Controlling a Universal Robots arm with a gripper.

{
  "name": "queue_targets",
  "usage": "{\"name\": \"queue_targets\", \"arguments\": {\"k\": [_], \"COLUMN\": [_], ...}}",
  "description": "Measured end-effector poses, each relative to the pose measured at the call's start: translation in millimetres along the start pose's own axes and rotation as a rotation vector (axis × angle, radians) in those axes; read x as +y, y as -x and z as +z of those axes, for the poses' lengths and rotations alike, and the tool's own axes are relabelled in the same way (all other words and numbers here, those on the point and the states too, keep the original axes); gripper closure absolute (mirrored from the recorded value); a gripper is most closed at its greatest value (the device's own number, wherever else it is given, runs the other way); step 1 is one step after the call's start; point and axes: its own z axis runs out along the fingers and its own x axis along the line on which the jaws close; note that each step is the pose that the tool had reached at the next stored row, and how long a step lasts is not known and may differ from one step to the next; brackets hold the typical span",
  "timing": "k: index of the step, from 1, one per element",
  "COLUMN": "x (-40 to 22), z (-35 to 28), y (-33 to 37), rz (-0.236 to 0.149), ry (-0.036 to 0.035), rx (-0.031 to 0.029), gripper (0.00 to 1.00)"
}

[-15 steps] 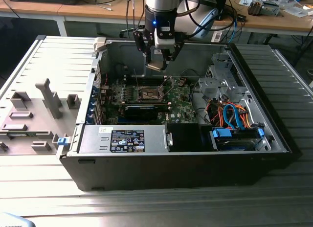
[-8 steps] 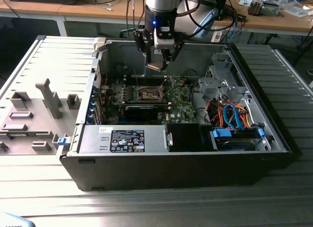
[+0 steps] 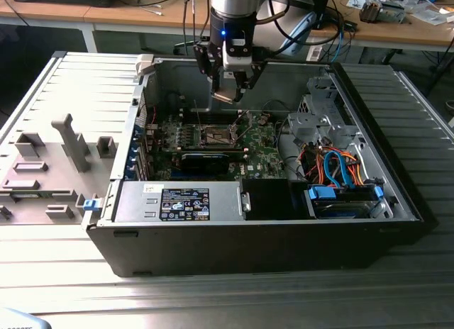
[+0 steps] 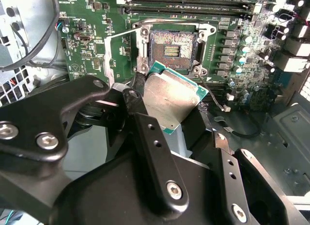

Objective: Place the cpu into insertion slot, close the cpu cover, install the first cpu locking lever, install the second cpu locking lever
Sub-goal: 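Place the cpu into insertion slot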

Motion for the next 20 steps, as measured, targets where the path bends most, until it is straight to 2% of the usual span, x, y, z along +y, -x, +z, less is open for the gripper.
{"name": "queue_targets", "arguments": {"k": [20], "x": [0.0], "z": [0.6], "y": [0.0], "rz": [0.039], "ry": [0.0005], "rx": [-0.0024], "gripper": [0.45]}}
